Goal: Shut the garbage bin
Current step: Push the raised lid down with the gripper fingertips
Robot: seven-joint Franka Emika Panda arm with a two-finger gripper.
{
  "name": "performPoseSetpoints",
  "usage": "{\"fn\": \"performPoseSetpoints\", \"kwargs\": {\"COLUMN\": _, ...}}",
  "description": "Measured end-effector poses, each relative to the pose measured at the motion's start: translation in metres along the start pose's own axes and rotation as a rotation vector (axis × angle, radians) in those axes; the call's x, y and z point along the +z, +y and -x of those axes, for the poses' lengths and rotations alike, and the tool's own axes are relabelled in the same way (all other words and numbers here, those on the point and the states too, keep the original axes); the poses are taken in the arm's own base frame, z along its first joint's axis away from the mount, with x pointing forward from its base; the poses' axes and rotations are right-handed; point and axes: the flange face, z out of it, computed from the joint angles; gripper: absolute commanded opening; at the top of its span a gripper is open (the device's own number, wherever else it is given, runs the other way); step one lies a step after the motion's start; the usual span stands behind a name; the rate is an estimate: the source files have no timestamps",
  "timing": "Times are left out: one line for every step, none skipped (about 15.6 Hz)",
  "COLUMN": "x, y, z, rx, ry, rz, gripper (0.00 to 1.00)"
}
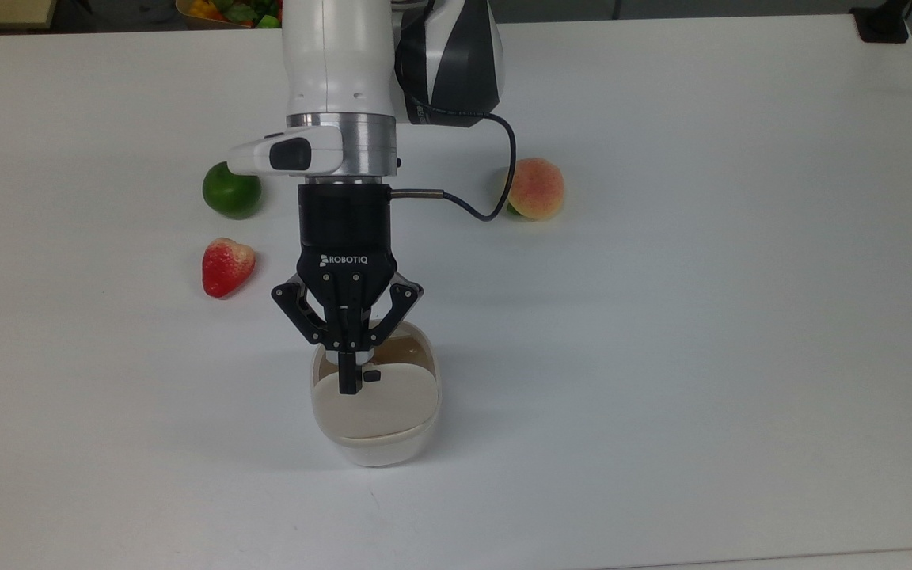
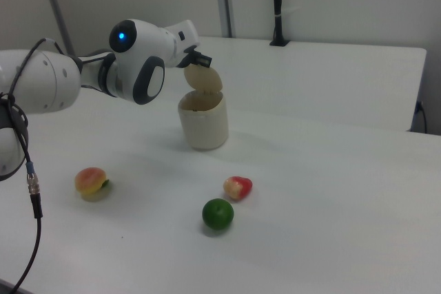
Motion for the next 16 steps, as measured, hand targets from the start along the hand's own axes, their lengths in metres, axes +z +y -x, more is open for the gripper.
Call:
{"fn": "performPoseSetpoints", "kwargs": {"x": 0.0, "y": 0.0, "z": 0.0, "rx": 0.0, "ry": 0.0, "rz": 0.0, "gripper": 0.0}}
{"fn": "performPoseSetpoints", "kwargs": {"x": 0.0, "y": 0.0, "z": 0.0, "rx": 0.0, "ry": 0.0, "rz": 0.0, "gripper": 0.0}}
{"fn": "performPoseSetpoints", "kwargs": {"x": 0.0, "y": 0.0, "z": 0.0, "rx": -0.001, "ry": 0.0, "rz": 0.0, "gripper": 0.0}}
{"fn": "performPoseSetpoints", "kwargs": {"x": 0.0, "y": 0.0, "z": 0.0, "rx": -0.001, "ry": 0.0, "rz": 0.0, "gripper": 0.0}}
{"fn": "performPoseSetpoints", "kwargs": {"x": 0.0, "y": 0.0, "z": 0.0, "rx": -0.002, "ry": 0.0, "rz": 0.0, "gripper": 0.0}}
{"fn": "performPoseSetpoints", "kwargs": {"x": 0.0, "y": 0.0, "z": 0.0, "rx": -0.002, "ry": 0.0, "rz": 0.0, "gripper": 0.0}}
{"fn": "performPoseSetpoints", "kwargs": {"x": 0.001, "y": 0.0, "z": 0.001, "rx": -0.002, "ry": -0.001, "rz": 0.0, "gripper": 0.0}}
{"fn": "performPoseSetpoints", "kwargs": {"x": 0.001, "y": 0.0, "z": 0.002, "rx": -0.002, "ry": -0.003, "rz": 0.001, "gripper": 0.0}}
{"fn": "performPoseSetpoints", "kwargs": {"x": 0.002, "y": 0.001, "z": 0.003, "rx": -0.002, "ry": -0.007, "rz": 0.002, "gripper": 0.0}}
{"fn": "performPoseSetpoints", "kwargs": {"x": 0.003, "y": 0.001, "z": 0.005, "rx": -0.002, "ry": -0.011, "rz": 0.002, "gripper": 0.0}}
{"fn": "performPoseSetpoints", "kwargs": {"x": 0.004, "y": 0.001, "z": 0.007, "rx": -0.002, "ry": -0.014, "rz": 0.003, "gripper": 0.0}}
{"fn": "performPoseSetpoints", "kwargs": {"x": 0.004, "y": 0.002, "z": 0.009, "rx": -0.001, "ry": -0.019, "rz": 0.004, "gripper": 0.0}}
{"fn": "performPoseSetpoints", "kwargs": {"x": 0.006, "y": 0.002, "z": 0.012, "rx": -0.001, "ry": -0.025, "rz": 0.005, "gripper": 0.0}}
{"fn": "performPoseSetpoints", "kwargs": {"x": 0.006, "y": 0.003, "z": 0.015, "rx": -0.001, "ry": -0.031, "rz": 0.006, "gripper": 0.0}}
{"fn": "performPoseSetpoints", "kwargs": {"x": 0.006, "y": 0.003, "z": 0.017, "rx": -0.001, "ry": -0.035, "rz": 0.007, "gripper": 0.0}}
{"fn": "performPoseSetpoints", "kwargs": {"x": 0.005, "y": 0.004, "z": 0.018, "rx": -0.001, "ry": -0.039, "rz": 0.008, "gripper": 0.0}}
